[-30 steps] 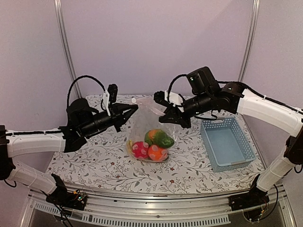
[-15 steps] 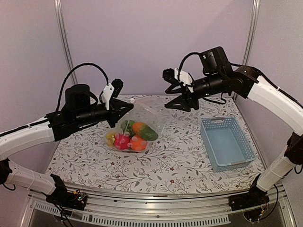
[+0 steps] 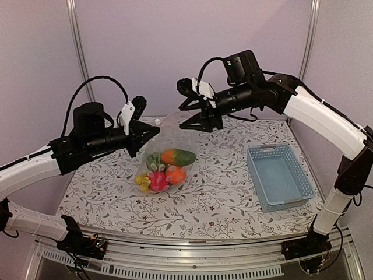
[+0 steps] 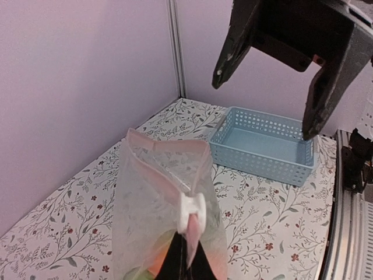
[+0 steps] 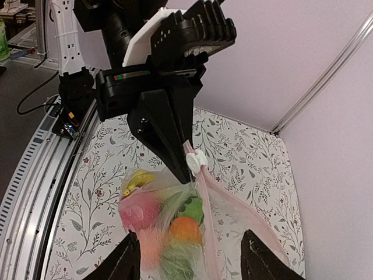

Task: Place the food in the zip-top bag and seal the zipper
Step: Hold the zipper from the zipper food storage bag.

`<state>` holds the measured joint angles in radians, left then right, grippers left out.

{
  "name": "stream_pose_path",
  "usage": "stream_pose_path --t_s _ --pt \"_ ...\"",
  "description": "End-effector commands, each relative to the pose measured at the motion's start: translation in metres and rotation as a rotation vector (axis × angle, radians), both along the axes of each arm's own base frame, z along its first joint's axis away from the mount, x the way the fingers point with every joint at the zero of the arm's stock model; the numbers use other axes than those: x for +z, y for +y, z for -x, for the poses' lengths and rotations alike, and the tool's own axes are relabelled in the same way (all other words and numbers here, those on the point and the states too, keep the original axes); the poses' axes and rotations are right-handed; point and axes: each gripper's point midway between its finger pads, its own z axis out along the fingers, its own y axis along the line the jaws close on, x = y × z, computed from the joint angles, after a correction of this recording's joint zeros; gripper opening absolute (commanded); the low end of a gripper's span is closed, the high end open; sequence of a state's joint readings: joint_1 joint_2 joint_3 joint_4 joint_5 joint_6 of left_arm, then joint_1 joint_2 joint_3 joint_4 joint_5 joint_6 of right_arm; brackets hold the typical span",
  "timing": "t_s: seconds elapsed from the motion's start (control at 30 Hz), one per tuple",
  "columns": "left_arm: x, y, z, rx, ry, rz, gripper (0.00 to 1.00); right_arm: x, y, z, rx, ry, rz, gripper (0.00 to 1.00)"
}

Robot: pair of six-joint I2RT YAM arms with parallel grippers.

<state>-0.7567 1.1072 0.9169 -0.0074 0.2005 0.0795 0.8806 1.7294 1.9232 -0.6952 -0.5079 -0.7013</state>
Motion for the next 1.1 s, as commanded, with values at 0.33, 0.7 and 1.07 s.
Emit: stream_pose_path --t_s 0.33,0.7,1.07 --pt "0.012 0.003 0.025 -0.087 -0.057 -0.013 0.0 -0.002 0.045 0.02 0.141 -0.049 -0.029 0.57" --pt "0.007 -0.002 0.031 -0.106 -0.061 -0.027 0.0 -0.012 0.062 0.025 0.174 0.055 -0.045 0.5" --pt "-0.001 -0.006 0.031 -0.102 -0.073 -0.066 0.0 -0.019 0.071 0.02 0.148 0.138 -0.046 0.3"
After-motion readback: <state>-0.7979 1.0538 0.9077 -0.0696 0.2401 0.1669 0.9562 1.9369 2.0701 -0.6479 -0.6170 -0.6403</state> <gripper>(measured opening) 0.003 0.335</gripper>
